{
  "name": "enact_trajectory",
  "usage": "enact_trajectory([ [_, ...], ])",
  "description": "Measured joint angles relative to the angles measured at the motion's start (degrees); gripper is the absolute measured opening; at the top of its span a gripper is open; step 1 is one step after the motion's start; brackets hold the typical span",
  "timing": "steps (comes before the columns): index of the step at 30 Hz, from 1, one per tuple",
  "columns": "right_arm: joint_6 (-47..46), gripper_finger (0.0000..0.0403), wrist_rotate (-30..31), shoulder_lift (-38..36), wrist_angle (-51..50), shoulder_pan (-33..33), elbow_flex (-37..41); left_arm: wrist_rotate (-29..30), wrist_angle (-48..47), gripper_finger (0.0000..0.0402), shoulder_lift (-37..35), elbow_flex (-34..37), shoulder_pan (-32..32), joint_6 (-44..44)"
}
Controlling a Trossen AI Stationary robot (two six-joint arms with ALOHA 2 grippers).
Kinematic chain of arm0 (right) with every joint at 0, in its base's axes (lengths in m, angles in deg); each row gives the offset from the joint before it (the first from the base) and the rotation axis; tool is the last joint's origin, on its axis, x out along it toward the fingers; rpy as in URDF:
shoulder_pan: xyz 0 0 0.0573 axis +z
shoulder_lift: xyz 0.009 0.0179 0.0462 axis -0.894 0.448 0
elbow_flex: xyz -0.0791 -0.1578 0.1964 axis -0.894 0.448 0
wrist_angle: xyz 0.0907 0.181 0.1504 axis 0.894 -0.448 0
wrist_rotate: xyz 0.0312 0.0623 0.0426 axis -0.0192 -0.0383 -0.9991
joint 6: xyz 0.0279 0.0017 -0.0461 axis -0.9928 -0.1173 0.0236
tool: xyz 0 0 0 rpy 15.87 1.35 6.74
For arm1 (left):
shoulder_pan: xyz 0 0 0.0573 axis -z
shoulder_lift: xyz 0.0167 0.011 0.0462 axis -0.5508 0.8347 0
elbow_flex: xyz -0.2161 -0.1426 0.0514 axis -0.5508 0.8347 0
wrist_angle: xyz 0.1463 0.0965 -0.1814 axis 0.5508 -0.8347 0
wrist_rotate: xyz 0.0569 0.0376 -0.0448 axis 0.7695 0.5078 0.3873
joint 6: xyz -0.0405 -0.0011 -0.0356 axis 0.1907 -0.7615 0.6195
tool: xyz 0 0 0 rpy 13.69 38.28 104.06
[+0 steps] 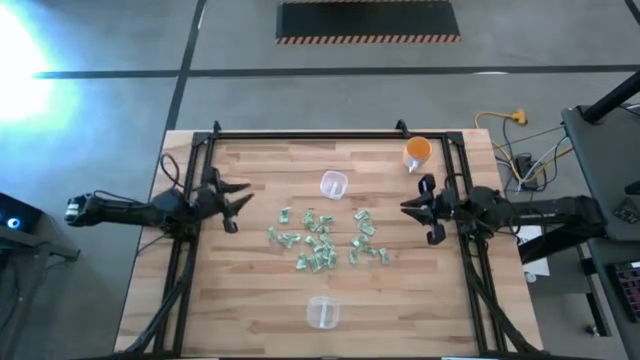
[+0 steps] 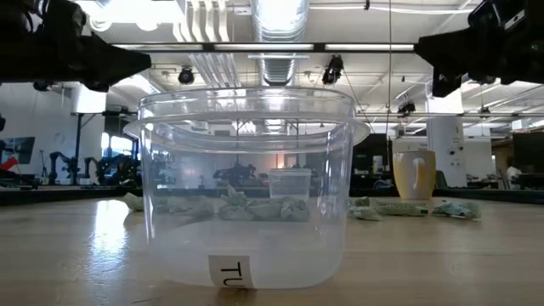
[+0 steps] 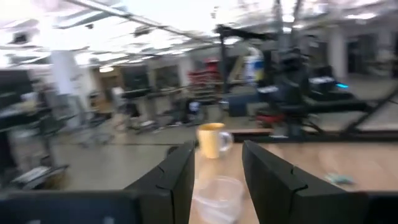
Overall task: Pick and place items into bin
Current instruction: Put the stevia packet into the top transparent bin
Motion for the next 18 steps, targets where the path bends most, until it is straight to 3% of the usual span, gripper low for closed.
enact_trajectory([
  [6,5.67,0.0057,-2.33,6.80,6.20,2.05,-0.73,-9.85,-13.48,0.0118,5.21,-4.68,0.00,-0.26],
  [18,5.22,0.0057,-2.33,15.70,0.85,2.44,-5.92,-9.28,-26.79,0.0118,17.89,-14.46,-0.02,2.64],
])
